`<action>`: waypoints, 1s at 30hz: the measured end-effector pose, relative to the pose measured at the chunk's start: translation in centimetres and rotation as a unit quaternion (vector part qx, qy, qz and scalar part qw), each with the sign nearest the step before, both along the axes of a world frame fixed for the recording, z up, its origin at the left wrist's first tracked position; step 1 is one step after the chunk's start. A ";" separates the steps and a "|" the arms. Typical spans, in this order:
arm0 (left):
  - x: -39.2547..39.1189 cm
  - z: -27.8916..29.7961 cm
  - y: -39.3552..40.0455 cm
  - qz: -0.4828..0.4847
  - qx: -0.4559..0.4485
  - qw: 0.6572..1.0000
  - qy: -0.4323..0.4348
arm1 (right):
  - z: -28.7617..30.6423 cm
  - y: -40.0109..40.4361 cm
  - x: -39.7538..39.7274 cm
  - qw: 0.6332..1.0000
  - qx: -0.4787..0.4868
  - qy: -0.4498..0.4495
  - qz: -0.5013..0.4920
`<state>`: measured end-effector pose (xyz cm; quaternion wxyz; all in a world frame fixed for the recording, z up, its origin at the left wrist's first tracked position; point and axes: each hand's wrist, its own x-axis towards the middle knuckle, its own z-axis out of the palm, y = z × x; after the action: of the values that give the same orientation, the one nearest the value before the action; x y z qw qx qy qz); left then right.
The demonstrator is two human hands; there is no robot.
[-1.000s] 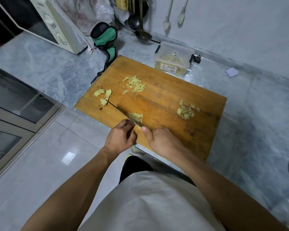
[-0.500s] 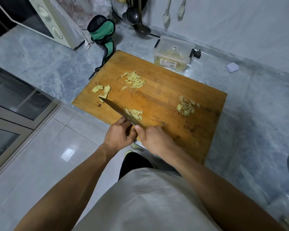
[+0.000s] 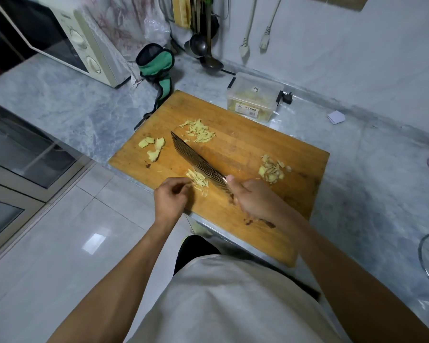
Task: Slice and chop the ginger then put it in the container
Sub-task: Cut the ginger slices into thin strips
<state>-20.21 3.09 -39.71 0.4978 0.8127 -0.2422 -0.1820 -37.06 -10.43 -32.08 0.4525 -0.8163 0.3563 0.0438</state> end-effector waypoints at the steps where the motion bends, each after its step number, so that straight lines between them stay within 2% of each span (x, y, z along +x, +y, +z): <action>1: 0.1 0.4 -0.1 0.011 -0.009 0.999 0.034 | 0.1 -0.3 -0.2 1.000 -0.001 -0.004 0.008; 3: 0.4 1.1 -0.2 0.028 -0.030 0.997 0.070 | 0.0 -0.7 -0.6 0.999 -0.027 -0.011 0.028; 5: 0.7 1.9 -0.3 0.070 -0.059 0.994 0.068 | -0.3 -1.1 -1.0 0.995 -0.090 -0.012 0.047; 7: 0.9 2.8 -0.3 0.121 -0.083 0.989 0.013 | -0.6 -1.5 -1.3 0.979 -0.189 0.012 0.076; 9: 1.0 3.6 -0.1 0.135 -0.097 0.982 -0.088 | -0.7 -1.8 -1.5 0.954 -0.273 0.041 0.116; 11: 1.2 4.1 -0.2 0.064 -0.079 0.978 -0.184 | -0.6 -1.9 -1.6 0.929 -0.333 0.055 0.155; 13: 1.5 4.2 -1.0 -0.083 -0.003 0.971 -0.222 | -0.9 -2.0 -1.7 0.907 -0.373 0.056 0.188; 15: 2.0 3.8 -2.4 -0.204 0.092 0.950 -0.218 | -1.7 -1.9 -2.0 0.891 -0.399 0.038 0.214; 17: 2.8 3.9 -3.7 -0.250 0.166 0.937 -0.177 | -2.4 -1.9 -2.4 0.878 -0.423 -0.006 0.224; 20: 3.9 5.1 -5.0 -0.275 0.197 0.941 0.032 | -2.5 -2.2 -3.0 0.869 -0.443 -0.058 0.212; 22: 4.0 5.5 -5.5 -0.268 0.182 0.943 0.079 | -3.0 -2.6 -3.4 0.860 -0.451 -0.084 0.223; 24: 3.8 5.4 -5.6 -0.228 0.159 0.958 0.068 | -3.3 -2.7 -3.6 0.859 -0.451 -0.094 0.225; 27: 4.0 4.9 -5.3 -0.100 0.093 0.991 -0.015 | -3.1 -2.7 -3.6 0.877 -0.429 -0.074 0.201; 30: 3.6 5.7 -4.3 -0.006 -0.007 0.994 -0.105 | -2.8 -3.0 -3.6 0.903 -0.397 -0.033 0.161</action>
<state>-16.58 -1.23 -34.05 0.4742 0.8222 -0.2994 -0.0969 -40.62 -13.45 -34.92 0.0893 -0.9755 0.1931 -0.0556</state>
